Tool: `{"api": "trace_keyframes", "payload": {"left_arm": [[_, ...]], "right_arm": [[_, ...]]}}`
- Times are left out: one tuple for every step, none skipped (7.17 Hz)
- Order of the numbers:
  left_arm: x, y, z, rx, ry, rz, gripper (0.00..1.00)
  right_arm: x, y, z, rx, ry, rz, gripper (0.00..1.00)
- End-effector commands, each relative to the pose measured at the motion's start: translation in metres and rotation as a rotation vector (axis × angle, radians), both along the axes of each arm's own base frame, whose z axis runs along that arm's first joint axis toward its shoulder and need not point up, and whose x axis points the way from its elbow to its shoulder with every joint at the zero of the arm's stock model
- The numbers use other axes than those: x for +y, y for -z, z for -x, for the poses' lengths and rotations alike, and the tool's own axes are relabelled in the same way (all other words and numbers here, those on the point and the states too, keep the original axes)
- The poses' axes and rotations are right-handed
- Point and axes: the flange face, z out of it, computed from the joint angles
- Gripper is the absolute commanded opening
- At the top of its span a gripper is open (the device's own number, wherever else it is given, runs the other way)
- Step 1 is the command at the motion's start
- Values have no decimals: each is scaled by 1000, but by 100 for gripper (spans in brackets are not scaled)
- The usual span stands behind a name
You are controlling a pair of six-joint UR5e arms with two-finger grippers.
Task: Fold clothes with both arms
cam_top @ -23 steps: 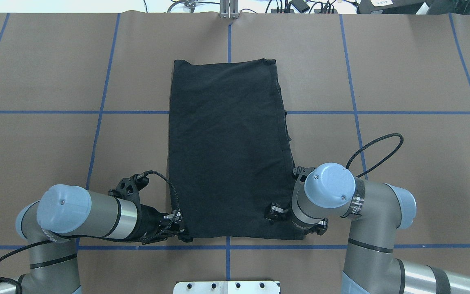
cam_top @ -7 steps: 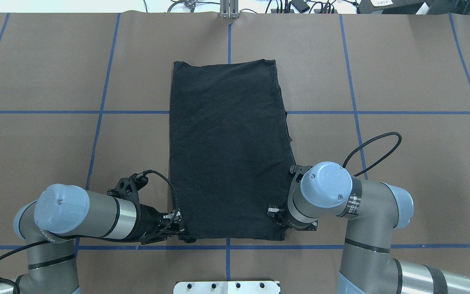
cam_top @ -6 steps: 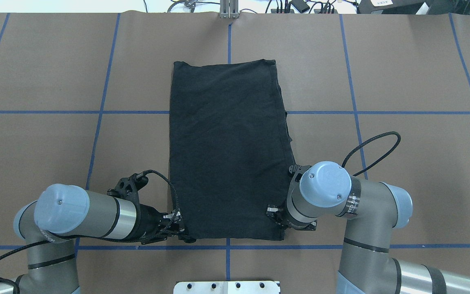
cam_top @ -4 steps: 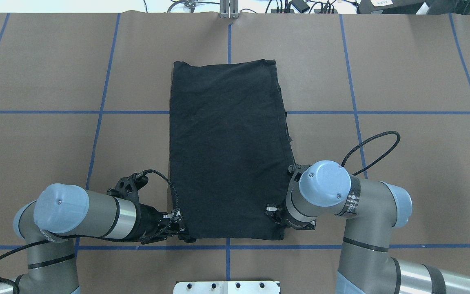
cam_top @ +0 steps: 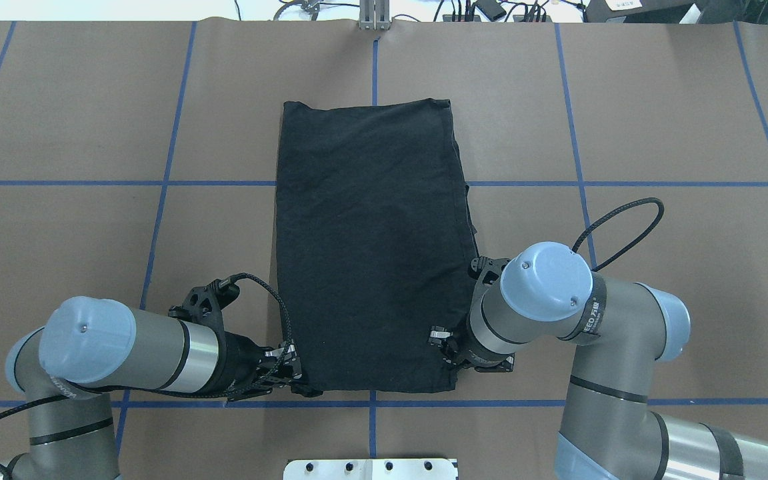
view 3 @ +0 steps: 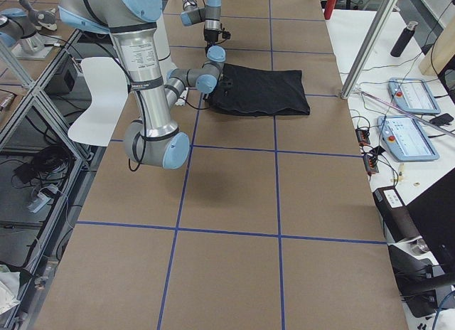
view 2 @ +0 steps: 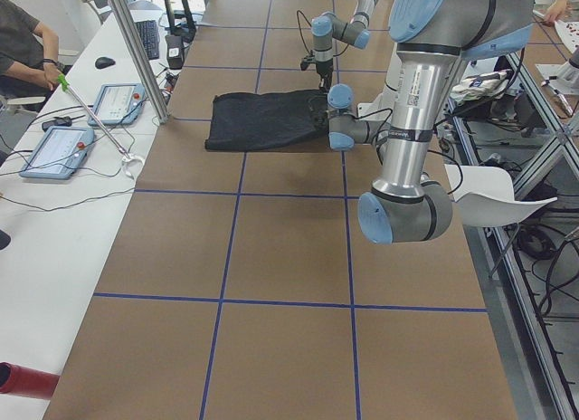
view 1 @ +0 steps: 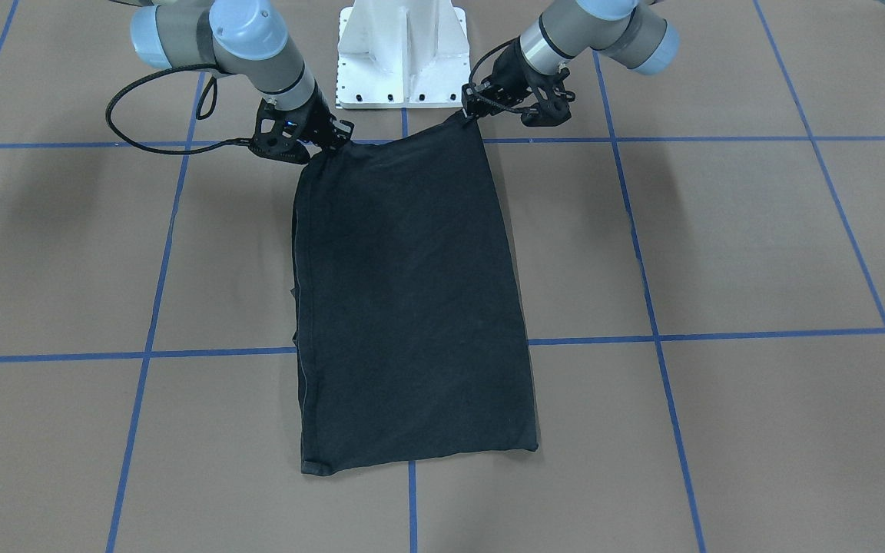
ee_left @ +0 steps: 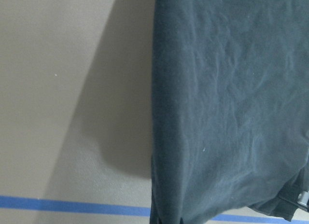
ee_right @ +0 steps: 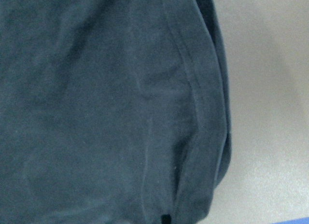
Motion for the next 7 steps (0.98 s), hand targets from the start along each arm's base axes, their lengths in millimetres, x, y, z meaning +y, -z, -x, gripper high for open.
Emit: {"api": "trace_keyframes", "payload": {"left_arm": [[5,6,6,1,-35,8,0],[9,3,8,-2,-54,13,0],[12,4,9,1,-58,12,0],[14,-2,10,-14,-68,19,0],[17,3,16,1,-93,21,0],[17,18,26,32,-119,18,0],[1,32,46,64,-86,6,0]], "right_arm": [[10,3,-13,-26,66,52,0],[14,1,-18,-29,86,69,0],[18,2,-21,-35,105,83,0],[20,1,-22,-37,120,96,0],[20,3,-22,-43,130,103,0],[4,7,-30,-54,105,104,0],[-21,12,-46,-70,63,104,0]]}}
